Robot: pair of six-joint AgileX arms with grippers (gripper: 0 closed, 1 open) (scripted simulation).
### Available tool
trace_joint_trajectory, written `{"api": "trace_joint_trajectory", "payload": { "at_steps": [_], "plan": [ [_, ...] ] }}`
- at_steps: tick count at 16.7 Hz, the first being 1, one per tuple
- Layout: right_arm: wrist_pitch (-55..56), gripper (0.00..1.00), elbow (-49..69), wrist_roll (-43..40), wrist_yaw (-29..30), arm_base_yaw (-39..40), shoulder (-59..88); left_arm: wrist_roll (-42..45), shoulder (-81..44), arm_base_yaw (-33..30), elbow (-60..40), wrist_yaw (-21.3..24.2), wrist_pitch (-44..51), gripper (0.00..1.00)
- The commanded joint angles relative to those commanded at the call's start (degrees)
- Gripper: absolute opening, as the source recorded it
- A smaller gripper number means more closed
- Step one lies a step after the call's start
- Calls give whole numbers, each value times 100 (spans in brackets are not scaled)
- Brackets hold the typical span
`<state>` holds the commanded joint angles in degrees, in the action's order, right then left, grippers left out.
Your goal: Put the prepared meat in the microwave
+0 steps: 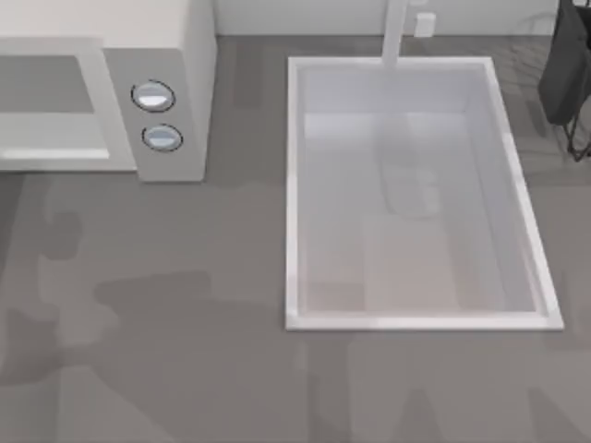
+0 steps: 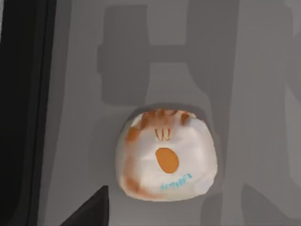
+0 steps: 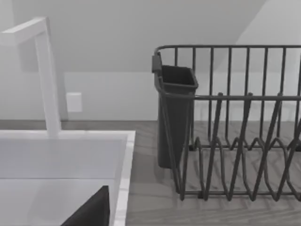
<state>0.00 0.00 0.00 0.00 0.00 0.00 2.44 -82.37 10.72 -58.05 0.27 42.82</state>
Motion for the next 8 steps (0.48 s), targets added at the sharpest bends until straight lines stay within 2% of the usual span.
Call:
{"api": "trace_joint_trajectory", "payload": {
  "at_steps": [4, 8],
  "plan": [
    [0, 100, 0, 0, 0, 0, 0, 77, -1655, 198, -1062, -11, 914, 100],
    [0, 100, 0, 0, 0, 0, 0, 113, -2352, 289, -1500, -33, 1403, 100]
  ]
}}
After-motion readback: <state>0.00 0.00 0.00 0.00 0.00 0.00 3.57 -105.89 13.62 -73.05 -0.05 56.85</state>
